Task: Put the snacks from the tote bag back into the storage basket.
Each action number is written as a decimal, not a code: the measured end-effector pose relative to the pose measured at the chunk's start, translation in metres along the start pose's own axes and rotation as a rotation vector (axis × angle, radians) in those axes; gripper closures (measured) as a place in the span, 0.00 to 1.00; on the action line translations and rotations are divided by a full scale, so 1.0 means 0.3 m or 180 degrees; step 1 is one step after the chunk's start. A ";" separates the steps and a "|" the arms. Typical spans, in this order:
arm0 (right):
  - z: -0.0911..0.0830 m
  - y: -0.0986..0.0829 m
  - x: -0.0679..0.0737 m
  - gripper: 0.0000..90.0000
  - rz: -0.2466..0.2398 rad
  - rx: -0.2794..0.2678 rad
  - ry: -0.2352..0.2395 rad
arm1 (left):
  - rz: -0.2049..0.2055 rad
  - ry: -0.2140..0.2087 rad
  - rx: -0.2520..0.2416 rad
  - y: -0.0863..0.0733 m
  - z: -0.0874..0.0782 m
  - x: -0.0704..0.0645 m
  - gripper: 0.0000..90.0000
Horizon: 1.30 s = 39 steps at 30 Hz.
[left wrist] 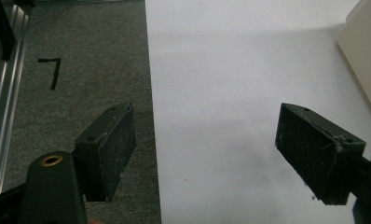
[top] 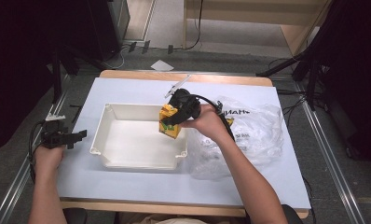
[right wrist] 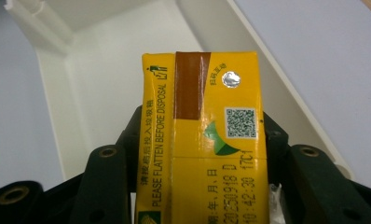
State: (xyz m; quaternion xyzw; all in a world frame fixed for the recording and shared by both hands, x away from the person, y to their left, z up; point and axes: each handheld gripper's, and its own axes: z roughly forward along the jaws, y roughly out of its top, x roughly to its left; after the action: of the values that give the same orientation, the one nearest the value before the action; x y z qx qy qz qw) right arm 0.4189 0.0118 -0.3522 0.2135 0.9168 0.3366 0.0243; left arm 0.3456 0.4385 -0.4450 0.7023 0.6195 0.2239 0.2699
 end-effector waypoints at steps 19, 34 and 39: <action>0.123 -0.019 -0.052 0.59 0.0079 0.0211 -0.0219 | 0.0011 -0.0014 -0.0006 -0.012 -0.015 -0.002 0.24; 0.153 -0.027 -0.079 0.58 0.0124 0.0231 -0.0268 | -0.0008 -0.0166 -0.0030 -0.031 -0.035 0.004 0.32; 0.153 -0.028 -0.079 0.57 0.0137 0.0241 -0.0250 | 0.0015 -0.0166 -0.0027 -0.030 -0.034 0.003 0.32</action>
State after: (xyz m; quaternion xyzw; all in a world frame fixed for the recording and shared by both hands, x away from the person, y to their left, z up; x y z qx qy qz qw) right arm 0.4460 0.0242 -0.3953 0.2470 0.9224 0.2935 0.0449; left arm 0.3323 0.4413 -0.4434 0.7082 0.6097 0.2088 0.2884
